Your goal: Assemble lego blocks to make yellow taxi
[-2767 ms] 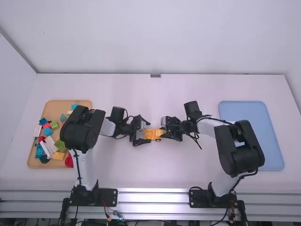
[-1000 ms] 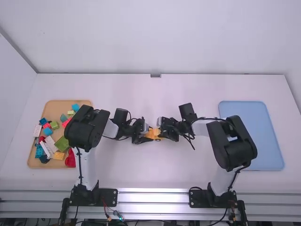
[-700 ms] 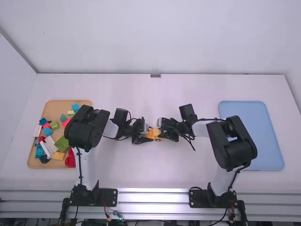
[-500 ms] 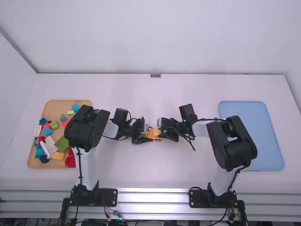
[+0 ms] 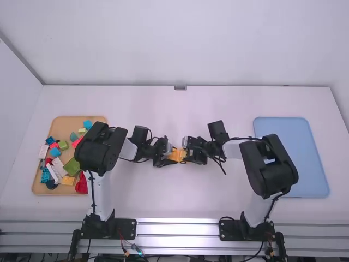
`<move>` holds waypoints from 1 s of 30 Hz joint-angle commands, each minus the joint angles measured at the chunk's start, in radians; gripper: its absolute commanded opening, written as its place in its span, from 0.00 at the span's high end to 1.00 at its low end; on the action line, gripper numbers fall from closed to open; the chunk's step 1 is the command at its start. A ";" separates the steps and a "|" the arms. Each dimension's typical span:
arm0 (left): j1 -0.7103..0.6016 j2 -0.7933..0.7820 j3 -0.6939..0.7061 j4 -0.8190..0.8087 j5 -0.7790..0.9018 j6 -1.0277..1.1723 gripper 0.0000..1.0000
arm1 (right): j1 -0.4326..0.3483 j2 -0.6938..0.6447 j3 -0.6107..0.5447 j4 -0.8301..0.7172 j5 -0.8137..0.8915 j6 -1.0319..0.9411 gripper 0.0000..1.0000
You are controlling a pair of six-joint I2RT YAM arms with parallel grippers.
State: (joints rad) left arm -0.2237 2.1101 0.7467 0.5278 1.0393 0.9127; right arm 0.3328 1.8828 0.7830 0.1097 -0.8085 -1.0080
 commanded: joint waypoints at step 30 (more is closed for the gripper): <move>-0.018 0.016 -0.021 -0.041 -0.028 -0.004 0.51 | 0.003 0.010 -0.011 0.018 -0.032 0.029 0.64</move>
State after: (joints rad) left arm -0.2245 2.1101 0.7471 0.5133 1.0492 0.9161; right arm 0.3336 1.8828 0.7784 0.1242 -0.8314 -0.9852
